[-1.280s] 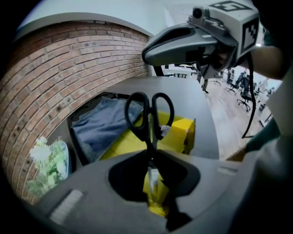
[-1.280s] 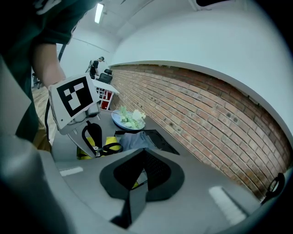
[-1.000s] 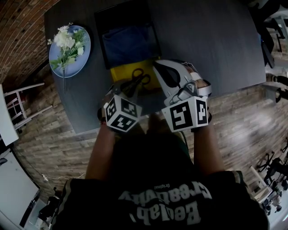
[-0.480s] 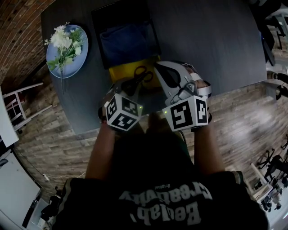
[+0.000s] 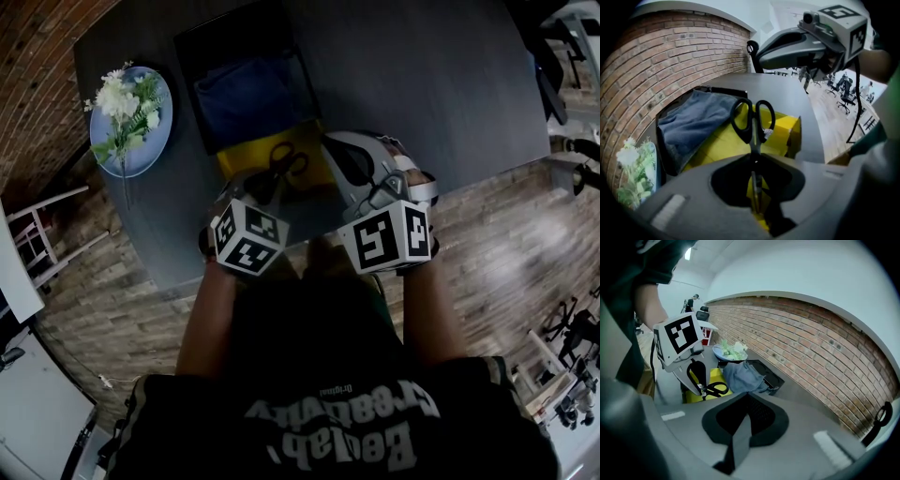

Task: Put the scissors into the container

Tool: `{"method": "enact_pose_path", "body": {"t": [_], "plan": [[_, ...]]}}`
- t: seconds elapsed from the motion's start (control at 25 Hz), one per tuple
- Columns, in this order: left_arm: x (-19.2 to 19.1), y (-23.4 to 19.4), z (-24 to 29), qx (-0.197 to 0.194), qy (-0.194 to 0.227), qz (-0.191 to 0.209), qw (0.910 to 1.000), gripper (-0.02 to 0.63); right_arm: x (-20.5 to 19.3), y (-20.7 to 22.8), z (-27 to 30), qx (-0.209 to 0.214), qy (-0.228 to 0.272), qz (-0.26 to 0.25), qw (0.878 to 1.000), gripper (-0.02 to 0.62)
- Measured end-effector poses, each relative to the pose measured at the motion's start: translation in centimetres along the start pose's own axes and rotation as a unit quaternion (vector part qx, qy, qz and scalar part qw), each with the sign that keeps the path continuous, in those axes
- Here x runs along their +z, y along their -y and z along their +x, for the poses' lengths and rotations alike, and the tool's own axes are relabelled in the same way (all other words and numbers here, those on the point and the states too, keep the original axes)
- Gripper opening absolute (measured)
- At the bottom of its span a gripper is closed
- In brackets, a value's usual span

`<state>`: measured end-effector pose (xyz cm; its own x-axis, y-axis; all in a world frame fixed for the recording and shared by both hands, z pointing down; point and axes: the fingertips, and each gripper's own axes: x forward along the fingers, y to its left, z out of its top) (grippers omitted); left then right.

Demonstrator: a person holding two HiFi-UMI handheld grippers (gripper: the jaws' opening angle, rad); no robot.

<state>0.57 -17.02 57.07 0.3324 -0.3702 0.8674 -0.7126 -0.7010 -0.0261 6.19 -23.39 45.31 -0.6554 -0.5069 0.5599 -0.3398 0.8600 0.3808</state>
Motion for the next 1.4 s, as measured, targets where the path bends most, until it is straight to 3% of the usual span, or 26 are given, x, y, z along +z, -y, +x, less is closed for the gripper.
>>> {"method": "enact_pose_path", "body": {"t": [0.4,1.4], "plan": [[0.8,-0.8,0.1,0.009,-0.015,0.029,0.9994,0.060,-0.1,0.4,-0.5,-0.012,-0.002,0.009,1.000,0.006],[0.1,-0.8,1.7,0.006,-0.062,0.048,0.9969,0.066,-0.9,0.6,-0.6,-0.018,-0.006,0.019,1.000,0.006]]}}
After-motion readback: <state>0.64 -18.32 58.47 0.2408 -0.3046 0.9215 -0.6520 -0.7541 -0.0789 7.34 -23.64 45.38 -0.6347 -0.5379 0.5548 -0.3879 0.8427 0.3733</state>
